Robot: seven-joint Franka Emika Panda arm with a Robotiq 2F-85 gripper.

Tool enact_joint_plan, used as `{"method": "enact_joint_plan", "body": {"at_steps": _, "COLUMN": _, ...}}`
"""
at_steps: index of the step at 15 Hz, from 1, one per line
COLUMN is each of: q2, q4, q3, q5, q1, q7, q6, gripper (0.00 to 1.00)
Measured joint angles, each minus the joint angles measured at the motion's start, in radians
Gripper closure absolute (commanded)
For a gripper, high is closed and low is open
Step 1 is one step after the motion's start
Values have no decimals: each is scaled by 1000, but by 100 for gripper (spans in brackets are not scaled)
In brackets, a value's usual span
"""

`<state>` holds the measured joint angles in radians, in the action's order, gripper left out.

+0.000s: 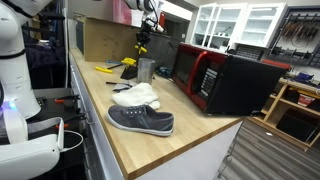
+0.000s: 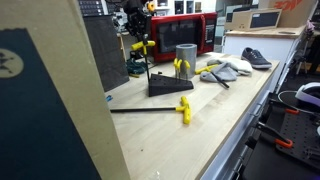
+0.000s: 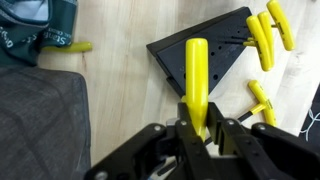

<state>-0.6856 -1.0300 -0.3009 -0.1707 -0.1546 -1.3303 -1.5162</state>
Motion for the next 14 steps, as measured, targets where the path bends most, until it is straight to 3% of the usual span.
{"method": "enact_joint_plan", "body": {"at_steps": 8, "q2": 50, "q4": 50, "q3": -2, "q5": -66, "q1": -1, "q7": 3, "q6": 12, "gripper": 94}}
{"method": "enact_joint_plan", "body": {"at_steps": 14, "q2": 133, "q4": 59, "q3": -15, "q5": 37, "q1": 64, "q7": -8, "q6": 13, "gripper": 94}}
